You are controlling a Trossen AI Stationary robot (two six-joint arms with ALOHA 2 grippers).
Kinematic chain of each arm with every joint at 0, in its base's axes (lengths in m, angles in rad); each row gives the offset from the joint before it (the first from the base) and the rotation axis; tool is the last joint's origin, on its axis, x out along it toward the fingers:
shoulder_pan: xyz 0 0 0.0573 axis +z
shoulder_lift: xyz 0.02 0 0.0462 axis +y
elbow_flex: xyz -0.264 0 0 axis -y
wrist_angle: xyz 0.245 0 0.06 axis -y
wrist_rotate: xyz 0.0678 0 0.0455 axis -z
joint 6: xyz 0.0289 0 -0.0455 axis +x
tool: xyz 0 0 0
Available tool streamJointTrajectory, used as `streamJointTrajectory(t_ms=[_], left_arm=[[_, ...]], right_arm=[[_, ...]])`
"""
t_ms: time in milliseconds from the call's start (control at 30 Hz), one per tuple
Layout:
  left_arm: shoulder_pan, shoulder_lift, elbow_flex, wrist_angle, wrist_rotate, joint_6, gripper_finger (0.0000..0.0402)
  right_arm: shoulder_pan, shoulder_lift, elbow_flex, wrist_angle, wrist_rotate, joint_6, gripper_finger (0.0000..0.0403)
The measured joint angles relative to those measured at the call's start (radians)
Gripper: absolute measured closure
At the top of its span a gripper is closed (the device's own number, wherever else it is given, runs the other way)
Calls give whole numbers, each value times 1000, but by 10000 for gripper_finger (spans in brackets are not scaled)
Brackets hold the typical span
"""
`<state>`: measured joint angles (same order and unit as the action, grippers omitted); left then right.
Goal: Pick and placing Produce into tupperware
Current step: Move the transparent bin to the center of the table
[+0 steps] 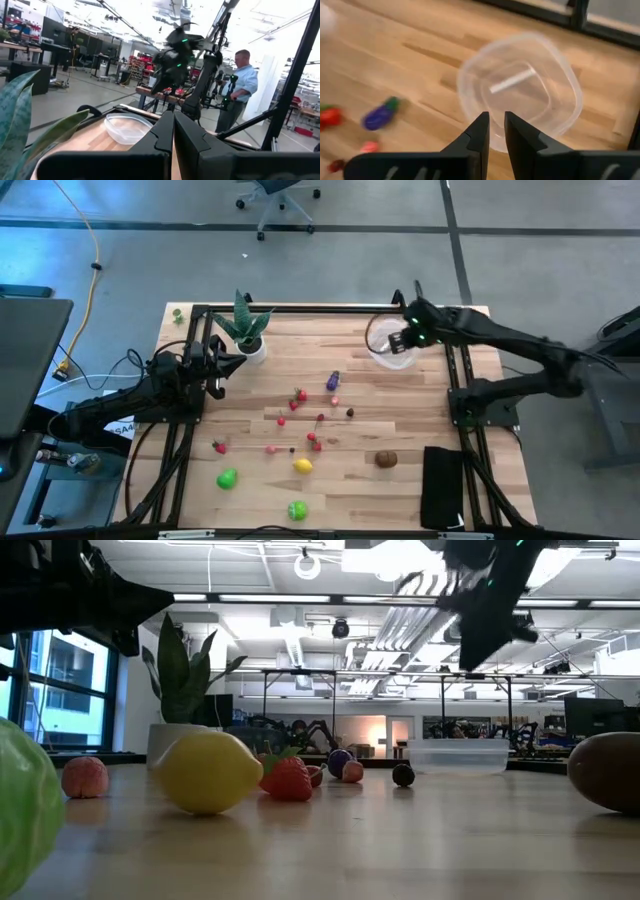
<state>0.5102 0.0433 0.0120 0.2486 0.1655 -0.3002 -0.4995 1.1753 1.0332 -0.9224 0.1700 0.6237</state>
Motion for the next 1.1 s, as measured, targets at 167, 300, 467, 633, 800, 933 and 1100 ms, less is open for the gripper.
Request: streamJointTrajectory(t_ms=[167, 300, 467, 633, 800, 933, 1100], left_arm=[[0, 0, 0, 0, 5, -1, 399], [0, 0, 0, -4, 8, 4, 399], [0, 0, 0, -13, 11, 5, 399], [0, 0, 0, -13, 11, 7, 399], [0, 0, 0, -13, 11, 7, 399], [0, 0, 0, -13, 11, 7, 399], [0, 0, 0, -13, 11, 7, 399]], right_arm=[[-52, 151, 0, 63, -119, -48, 352], [-53, 270, 0, 109, -135, -53, 352], [-45, 416, 0, 139, -156, -45, 352], [-34, 500, 0, 152, -147, -19, 352], [16, 527, 0, 194, -207, 7, 352], [85, 527, 0, 234, -259, 42, 352], [177, 527, 0, 302, -336, 111, 352]])
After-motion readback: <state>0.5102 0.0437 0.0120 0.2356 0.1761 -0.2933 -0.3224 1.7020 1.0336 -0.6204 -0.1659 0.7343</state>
